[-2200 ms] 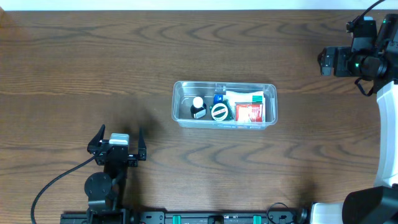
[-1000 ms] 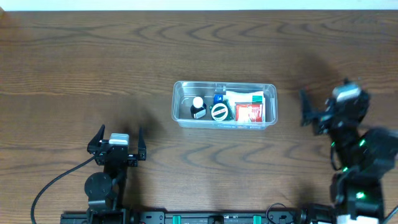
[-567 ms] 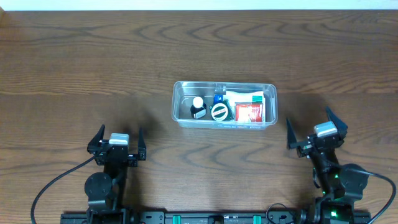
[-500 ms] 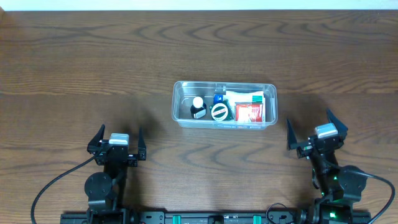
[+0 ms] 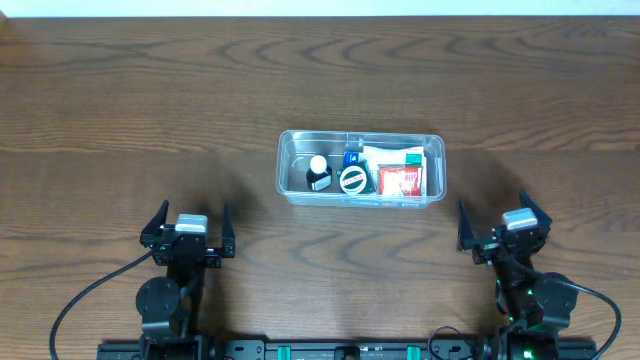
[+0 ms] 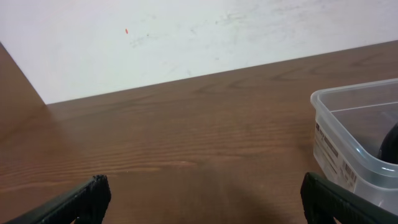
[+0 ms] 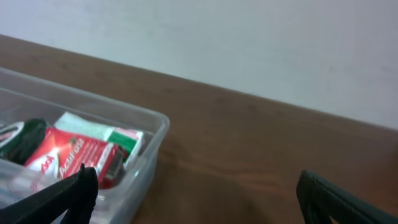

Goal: Pack container

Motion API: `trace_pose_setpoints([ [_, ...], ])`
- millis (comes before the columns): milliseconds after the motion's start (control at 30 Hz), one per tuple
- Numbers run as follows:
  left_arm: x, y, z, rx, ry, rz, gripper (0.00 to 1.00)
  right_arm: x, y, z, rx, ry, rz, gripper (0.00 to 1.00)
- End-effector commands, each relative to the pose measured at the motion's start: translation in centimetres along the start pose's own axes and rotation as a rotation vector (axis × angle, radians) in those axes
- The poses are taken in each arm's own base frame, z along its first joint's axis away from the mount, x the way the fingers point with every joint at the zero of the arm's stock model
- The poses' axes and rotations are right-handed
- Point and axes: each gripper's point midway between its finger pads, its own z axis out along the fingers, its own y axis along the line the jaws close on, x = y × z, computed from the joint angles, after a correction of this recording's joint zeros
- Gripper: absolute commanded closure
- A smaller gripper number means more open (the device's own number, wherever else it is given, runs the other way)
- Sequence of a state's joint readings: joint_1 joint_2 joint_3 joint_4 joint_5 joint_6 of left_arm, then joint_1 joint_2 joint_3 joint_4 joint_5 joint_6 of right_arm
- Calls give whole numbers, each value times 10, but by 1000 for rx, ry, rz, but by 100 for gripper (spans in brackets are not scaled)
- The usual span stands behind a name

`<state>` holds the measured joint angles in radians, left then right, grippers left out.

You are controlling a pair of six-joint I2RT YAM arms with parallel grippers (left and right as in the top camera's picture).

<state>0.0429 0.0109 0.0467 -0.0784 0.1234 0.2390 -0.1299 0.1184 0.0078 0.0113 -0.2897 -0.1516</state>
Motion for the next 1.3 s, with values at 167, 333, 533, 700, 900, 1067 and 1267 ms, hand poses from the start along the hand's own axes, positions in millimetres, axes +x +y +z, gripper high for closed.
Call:
trace_pose_setpoints([
  [167, 15, -3, 2, 8, 33, -7, 2, -1, -4, -5, 36, -11, 11, 1],
  [333, 15, -3, 2, 8, 33, -7, 2, -7, -9, -7, 63, -38, 4, 1],
  [533, 15, -3, 2, 8, 33, -7, 2, -5, -20, -8, 131, -30, 45, 1],
  [700, 14, -3, 2, 7, 33, -7, 2, -1, -38, -11, 237, -22, 143, 1],
  [900, 14, -3, 2, 7, 33, -7, 2, 1, -36, -11, 226, -13, 152, 1],
  [1067, 15, -3, 2, 8, 33, -8, 2, 1, -37, -11, 229, -12, 152, 1],
  [1267, 14, -3, 2, 7, 33, -7, 2, 1, -37, -11, 229, -12, 152, 1],
])
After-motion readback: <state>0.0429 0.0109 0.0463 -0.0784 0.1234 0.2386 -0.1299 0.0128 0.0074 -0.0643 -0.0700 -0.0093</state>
